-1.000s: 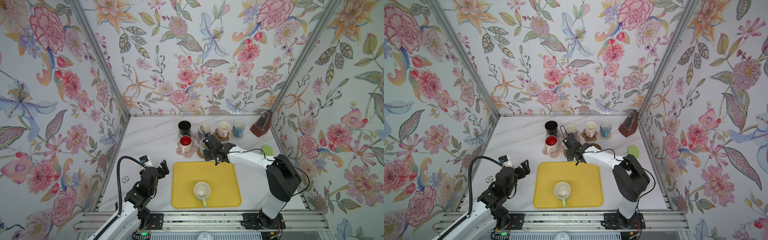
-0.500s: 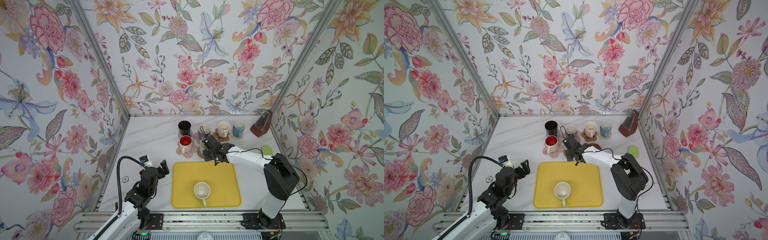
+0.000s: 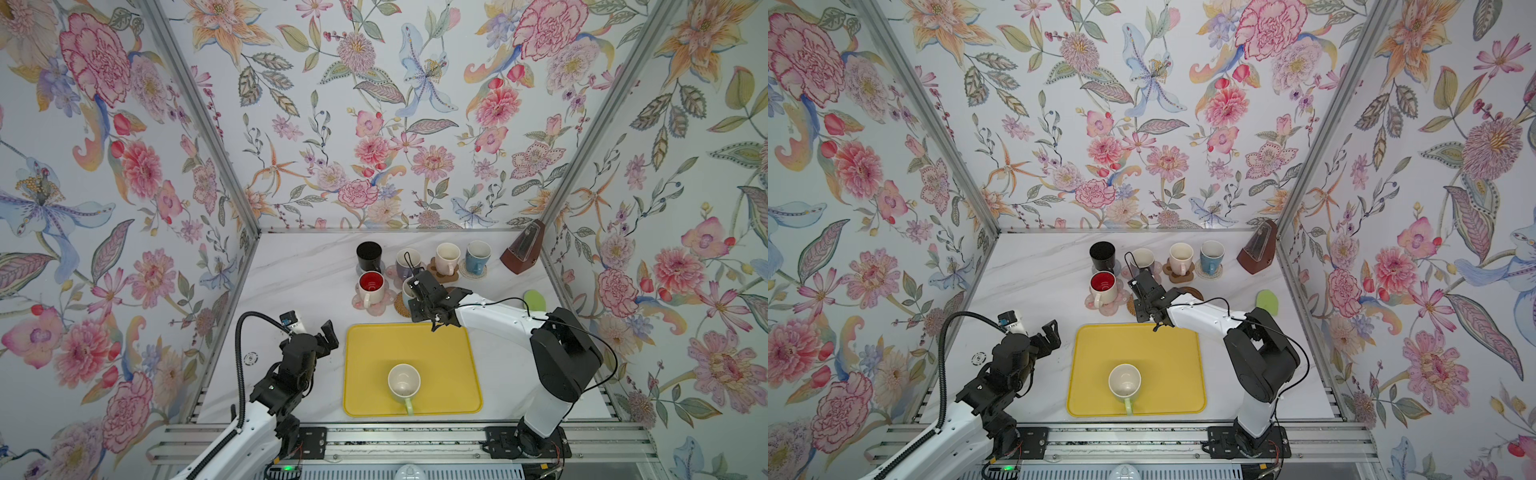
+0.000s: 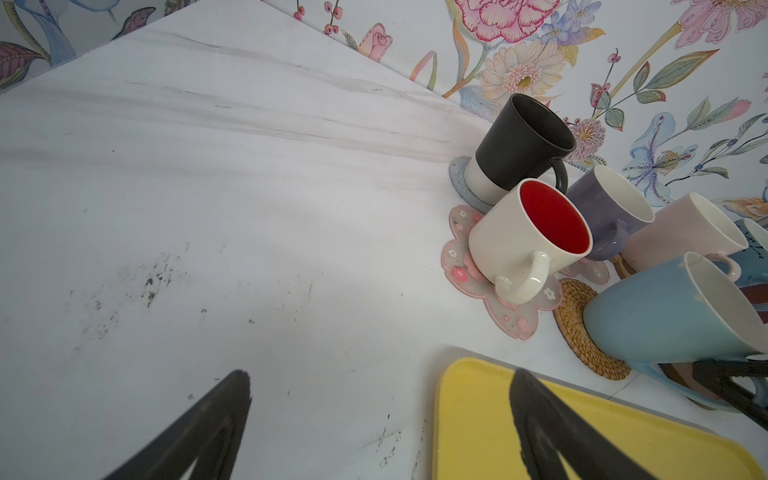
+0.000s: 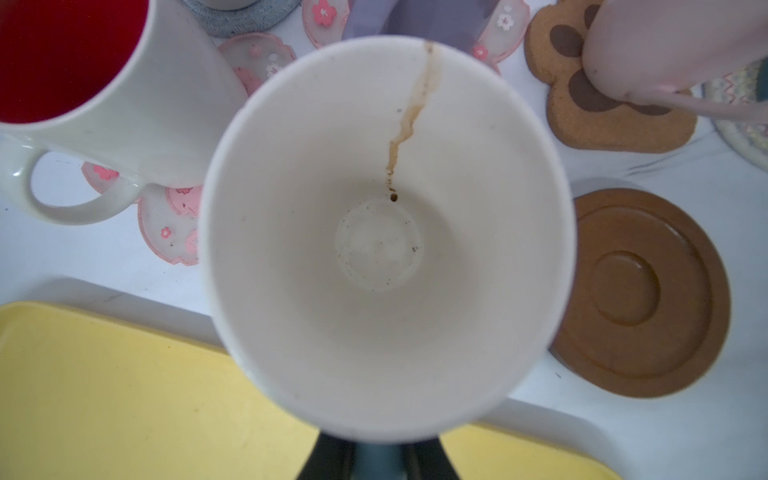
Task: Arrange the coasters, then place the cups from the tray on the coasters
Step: 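Lower the light-blue mug onto the woven rattan coaster, then open the right gripper and move it down over the pale green mug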
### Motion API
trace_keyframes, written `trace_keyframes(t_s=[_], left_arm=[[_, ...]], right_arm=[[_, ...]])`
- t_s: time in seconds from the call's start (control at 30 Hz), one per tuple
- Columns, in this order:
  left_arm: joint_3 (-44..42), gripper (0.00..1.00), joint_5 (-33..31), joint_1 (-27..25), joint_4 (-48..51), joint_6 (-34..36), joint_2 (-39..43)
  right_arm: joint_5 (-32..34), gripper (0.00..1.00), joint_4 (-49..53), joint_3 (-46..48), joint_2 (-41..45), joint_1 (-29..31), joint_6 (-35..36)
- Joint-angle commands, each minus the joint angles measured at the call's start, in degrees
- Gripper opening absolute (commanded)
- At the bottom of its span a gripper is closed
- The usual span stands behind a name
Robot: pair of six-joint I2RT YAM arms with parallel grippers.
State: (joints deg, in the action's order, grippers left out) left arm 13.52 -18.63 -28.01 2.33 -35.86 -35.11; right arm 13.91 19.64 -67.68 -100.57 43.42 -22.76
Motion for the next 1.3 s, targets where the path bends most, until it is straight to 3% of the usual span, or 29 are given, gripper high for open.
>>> trace_keyframes(t_s=[0.0, 0.17, 0.37, 0.63, 1.03, 1.27], left_arm=[[-0.3, 0.99, -0.3, 0.7, -0.5, 0.5, 0.0], [-0.3, 0.99, -0.2, 0.7, -0.4, 0.5, -0.1], [-0.3, 0.99, -0.3, 0.7, -0.5, 0.5, -0.1], [-0.3, 0.99, -0.3, 0.7, -0.7, 0.5, -0.1], [-1.0, 0.99, -0.9, 1.0, -1.4, 1.1, 0.2], [-1.4, 0.99, -1.2, 1.1, -2.8, 2.2, -0.2]], right_arm=[[1.5, 0.00, 0.1, 0.9, 1.6, -0.7, -0.9], [0.5, 0.03, -0.3, 0.5, 1.2, -0.5, -1.0], [0.2, 0.32, -0.5, 0.7, 1.8, -0.4, -1.6], [0.4, 0.53, -0.6, 0.9, 3.7, -0.5, -2.1], [1.6, 0.93, -1.2, 7.9, 18.1, -0.4, -4.8], [0.0, 0.99, -3.6, 16.8, 27.9, -0.3, -8.8]])
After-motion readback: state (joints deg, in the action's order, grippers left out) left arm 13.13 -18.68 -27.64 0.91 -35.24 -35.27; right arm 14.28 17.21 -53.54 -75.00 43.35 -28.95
